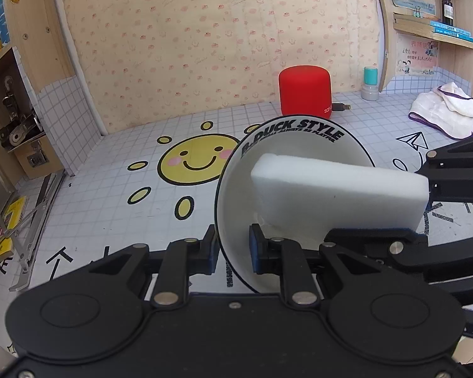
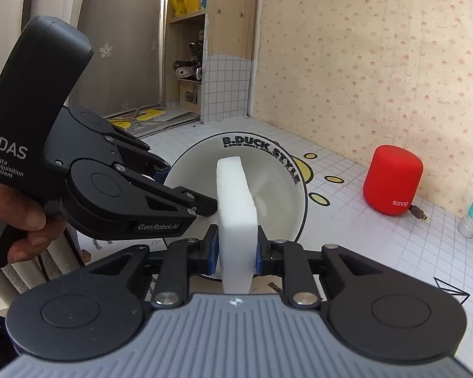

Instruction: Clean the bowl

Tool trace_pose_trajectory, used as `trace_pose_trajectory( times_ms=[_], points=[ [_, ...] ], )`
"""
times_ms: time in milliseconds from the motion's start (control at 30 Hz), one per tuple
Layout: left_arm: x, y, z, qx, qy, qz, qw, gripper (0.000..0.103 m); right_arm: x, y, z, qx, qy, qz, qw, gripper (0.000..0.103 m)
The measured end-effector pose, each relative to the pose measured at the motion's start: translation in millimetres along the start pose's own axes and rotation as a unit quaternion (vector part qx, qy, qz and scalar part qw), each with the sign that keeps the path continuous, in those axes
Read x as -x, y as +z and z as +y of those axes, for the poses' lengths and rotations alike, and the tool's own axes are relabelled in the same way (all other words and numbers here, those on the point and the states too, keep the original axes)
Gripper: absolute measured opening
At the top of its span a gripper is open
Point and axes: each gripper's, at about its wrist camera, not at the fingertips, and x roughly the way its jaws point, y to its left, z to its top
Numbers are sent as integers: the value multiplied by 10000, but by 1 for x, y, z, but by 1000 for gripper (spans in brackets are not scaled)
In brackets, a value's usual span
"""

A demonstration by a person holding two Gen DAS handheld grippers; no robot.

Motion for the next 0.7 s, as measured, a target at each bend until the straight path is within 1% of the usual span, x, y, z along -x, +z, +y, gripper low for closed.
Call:
trace_pose_trajectory(
  times_ms=[33, 133, 167, 200, 233, 300, 400, 433, 467, 500, 567, 633, 700],
  points=[
    [0, 0, 0, -2, 3, 1, 10000, 21, 1, 1, 0, 13, -6, -54, 10000, 24],
    [0, 0, 2, 17, -15, 4, 10000, 21, 4, 2, -5, -134, 197, -133, 9996, 25],
    [-1, 0, 2, 24, -18, 8, 10000, 21, 4, 3, -6, -182, 216, -147, 9995, 31],
    [-1, 0, 2, 40, -23, 15, 10000, 21, 5, 3, -6, -162, 148, -167, 9996, 37],
    [-1, 0, 2, 53, -28, 21, 10000, 21, 4, 3, -7, -151, 150, -163, 9996, 39],
    [0, 0, 2, 47, -23, 24, 10000, 21, 4, 4, -9, -131, 155, -151, 9997, 38],
    [-1, 0, 2, 26, -25, 26, 10000, 21, -1, 3, -9, -107, 227, -7, 9997, 37],
    [-1, 0, 3, 29, -34, 28, 10000, 21, -2, 3, -8, -101, 223, -3, 9997, 35],
    [-1, 0, 4, 46, -53, 34, 10000, 21, -3, 3, -8, -96, 217, -1, 9997, 30],
    [-1, 0, 5, 54, -68, 36, 10000, 21, -2, 3, -8, -121, 180, -51, 9998, 30],
    [-2, -1, 6, 77, -87, 45, 9999, 21, 0, 4, -7, -78, 108, -109, 9999, 25],
    [-2, -1, 6, 92, -86, 55, 9999, 22, 1, 5, -5, 20, 5, -117, 9999, 24],
    [-3, -1, 4, 53, -77, 62, 9999, 25, 0, 5, -4, 49, 96, -9, 9999, 24]
  ],
)
